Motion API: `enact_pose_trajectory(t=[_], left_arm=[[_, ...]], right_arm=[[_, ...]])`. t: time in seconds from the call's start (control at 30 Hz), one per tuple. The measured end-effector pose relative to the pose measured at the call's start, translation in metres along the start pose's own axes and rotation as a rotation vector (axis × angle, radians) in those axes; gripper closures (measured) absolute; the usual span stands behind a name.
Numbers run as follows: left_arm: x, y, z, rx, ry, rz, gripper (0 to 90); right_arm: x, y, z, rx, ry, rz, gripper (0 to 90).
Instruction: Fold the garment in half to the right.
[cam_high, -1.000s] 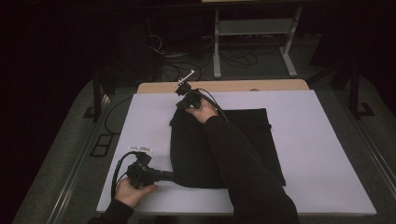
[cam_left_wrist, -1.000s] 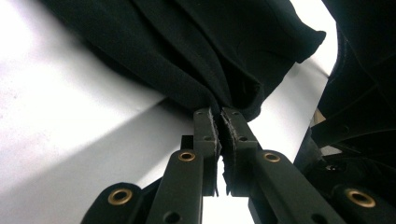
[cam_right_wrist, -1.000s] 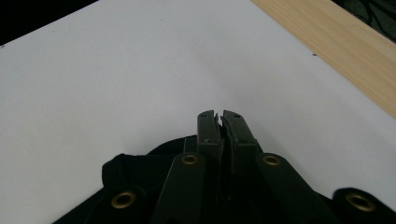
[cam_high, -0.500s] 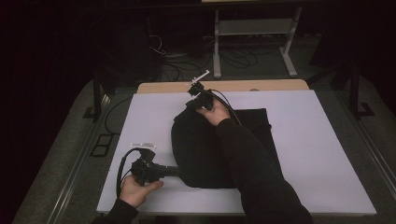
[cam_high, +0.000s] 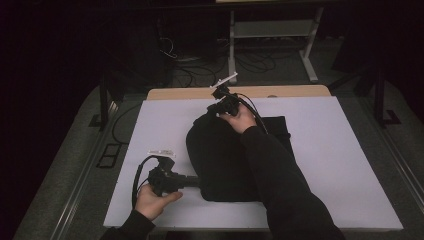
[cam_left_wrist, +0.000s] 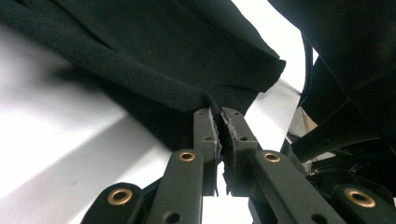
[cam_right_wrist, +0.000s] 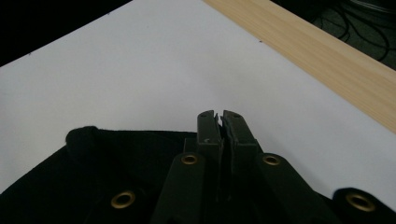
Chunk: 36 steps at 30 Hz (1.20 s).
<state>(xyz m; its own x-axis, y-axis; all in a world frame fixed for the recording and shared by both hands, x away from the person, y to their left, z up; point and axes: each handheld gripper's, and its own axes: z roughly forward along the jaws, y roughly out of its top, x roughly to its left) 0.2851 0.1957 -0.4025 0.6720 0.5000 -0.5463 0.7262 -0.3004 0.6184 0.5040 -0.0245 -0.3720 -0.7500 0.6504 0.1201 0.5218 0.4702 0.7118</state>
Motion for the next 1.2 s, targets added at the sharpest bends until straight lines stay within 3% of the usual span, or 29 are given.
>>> enact_pose_trajectory(t=[0.37,0.63,1.2], left_arm=[[-0.015,0.019,0.021,0.008,-0.038,0.05,83.6],[-0.025,0.031,0.043,0.028,-0.063,0.069,83.6],[-0.038,0.048,0.07,0.044,-0.099,0.095,83.6]], right_arm=[[-0.012,-0.009,-0.025,-0.013,-0.024,0.014,84.8],[-0.023,-0.023,-0.045,-0.024,-0.044,0.026,84.9],[-0.041,-0.039,-0.072,-0.034,-0.084,0.049,84.8]])
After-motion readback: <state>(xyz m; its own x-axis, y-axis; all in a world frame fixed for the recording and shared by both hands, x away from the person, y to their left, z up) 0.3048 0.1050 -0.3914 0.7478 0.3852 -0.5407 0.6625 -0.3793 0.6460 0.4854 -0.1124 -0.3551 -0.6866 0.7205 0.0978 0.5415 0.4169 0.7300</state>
